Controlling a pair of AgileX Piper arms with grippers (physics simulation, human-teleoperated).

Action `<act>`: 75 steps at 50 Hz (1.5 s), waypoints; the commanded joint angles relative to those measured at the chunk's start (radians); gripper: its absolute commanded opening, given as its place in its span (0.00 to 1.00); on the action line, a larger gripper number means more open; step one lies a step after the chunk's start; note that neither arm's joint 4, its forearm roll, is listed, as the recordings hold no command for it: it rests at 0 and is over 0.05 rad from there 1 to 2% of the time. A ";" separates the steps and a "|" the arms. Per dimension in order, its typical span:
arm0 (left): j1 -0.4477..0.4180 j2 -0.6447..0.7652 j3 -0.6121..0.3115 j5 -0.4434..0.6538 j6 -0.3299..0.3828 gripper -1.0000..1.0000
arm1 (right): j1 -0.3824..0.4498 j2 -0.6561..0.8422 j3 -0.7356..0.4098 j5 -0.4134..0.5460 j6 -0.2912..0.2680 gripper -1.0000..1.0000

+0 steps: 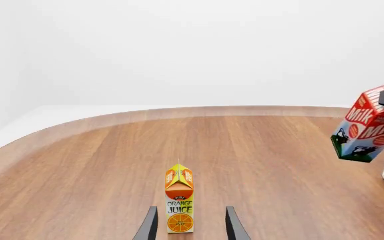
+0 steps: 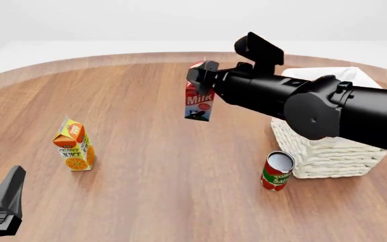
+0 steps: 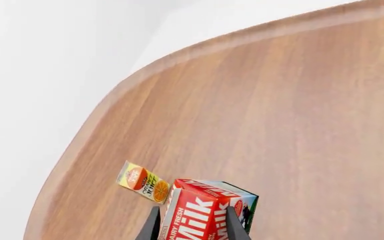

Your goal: Pick the milk and place it in the basket.

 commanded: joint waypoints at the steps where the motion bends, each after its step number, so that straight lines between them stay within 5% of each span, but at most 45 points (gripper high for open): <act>1: 0.000 0.000 0.000 0.000 0.000 1.00 | -0.032 -0.102 -0.011 0.041 -0.010 0.00; 39: 0.000 0.000 0.000 0.000 0.000 1.00 | -0.159 -0.326 -0.154 0.337 -0.173 0.00; 75: 0.000 0.000 0.000 0.000 0.000 1.00 | -0.367 -0.446 -0.129 0.425 -0.253 0.00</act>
